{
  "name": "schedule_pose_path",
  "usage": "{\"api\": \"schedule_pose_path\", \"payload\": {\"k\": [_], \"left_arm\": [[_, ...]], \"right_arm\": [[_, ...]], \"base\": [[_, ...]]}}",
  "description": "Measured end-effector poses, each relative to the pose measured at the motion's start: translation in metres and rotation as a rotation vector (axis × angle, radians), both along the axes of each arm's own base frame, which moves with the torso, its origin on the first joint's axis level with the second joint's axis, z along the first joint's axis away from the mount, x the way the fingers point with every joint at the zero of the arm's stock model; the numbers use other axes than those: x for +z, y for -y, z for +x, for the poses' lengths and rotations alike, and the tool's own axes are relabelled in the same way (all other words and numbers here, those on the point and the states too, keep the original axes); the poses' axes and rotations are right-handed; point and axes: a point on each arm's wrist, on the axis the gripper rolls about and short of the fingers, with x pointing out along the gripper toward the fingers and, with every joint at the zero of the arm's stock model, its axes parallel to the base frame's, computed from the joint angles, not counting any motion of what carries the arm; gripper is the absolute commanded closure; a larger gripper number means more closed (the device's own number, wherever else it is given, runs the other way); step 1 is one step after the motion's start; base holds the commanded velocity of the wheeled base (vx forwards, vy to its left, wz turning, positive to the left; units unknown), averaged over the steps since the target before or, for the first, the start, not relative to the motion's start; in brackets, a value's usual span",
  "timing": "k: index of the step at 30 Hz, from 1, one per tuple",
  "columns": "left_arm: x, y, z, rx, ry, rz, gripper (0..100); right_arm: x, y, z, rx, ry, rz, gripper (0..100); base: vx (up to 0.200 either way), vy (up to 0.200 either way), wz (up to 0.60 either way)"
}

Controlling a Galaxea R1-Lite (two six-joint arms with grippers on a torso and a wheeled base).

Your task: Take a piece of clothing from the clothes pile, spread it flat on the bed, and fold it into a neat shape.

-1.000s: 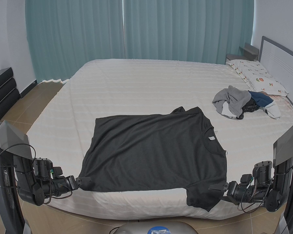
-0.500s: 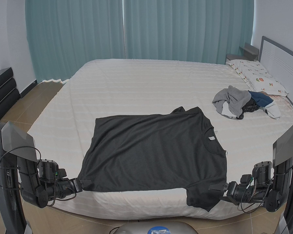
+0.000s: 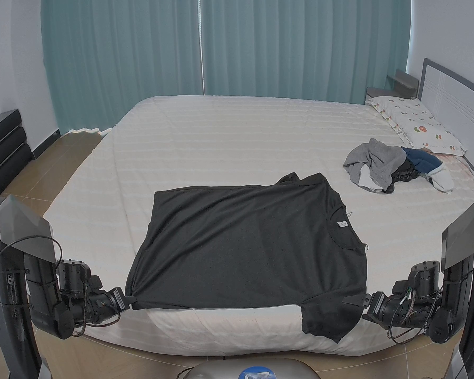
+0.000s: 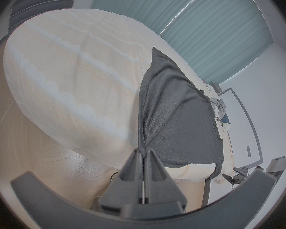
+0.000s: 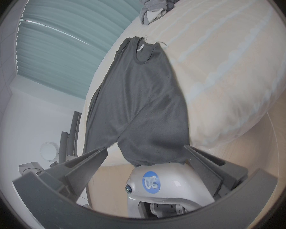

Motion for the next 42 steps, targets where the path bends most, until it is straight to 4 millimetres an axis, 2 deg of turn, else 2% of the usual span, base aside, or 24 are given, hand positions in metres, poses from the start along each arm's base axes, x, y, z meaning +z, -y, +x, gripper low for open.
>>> {"api": "schedule_pose_path", "payload": {"k": [12, 26, 33, 34, 42], "left_arm": [[0.002, -0.001, 0.0, 0.022, -0.003, -0.02, 100], [0.003, 0.0, 0.0, 0.02, 0.001, -0.019, 100], [0.003, 0.0, 0.0, 0.019, 0.002, -0.02, 100], [0.003, 0.0, 0.0, 0.02, 0.002, -0.02, 100], [0.003, 0.0, 0.001, 0.02, 0.002, -0.02, 100]], "right_arm": [[-0.007, 0.003, 0.011, -0.058, 0.017, -0.04, 0], [-0.018, 0.002, 0.047, -0.154, 0.109, -0.081, 0], [-0.021, 0.002, 0.056, -0.173, 0.132, -0.098, 0], [-0.021, 0.002, 0.057, -0.175, 0.135, -0.098, 100], [-0.017, 0.003, 0.063, -0.196, 0.179, -0.128, 100]], "base": [[0.0, 0.0, 0.0], [0.0, 0.0, 0.0], [0.0, 0.0, 0.0], [0.0, 0.0, 0.0], [0.0, 0.0, 0.0]]}}
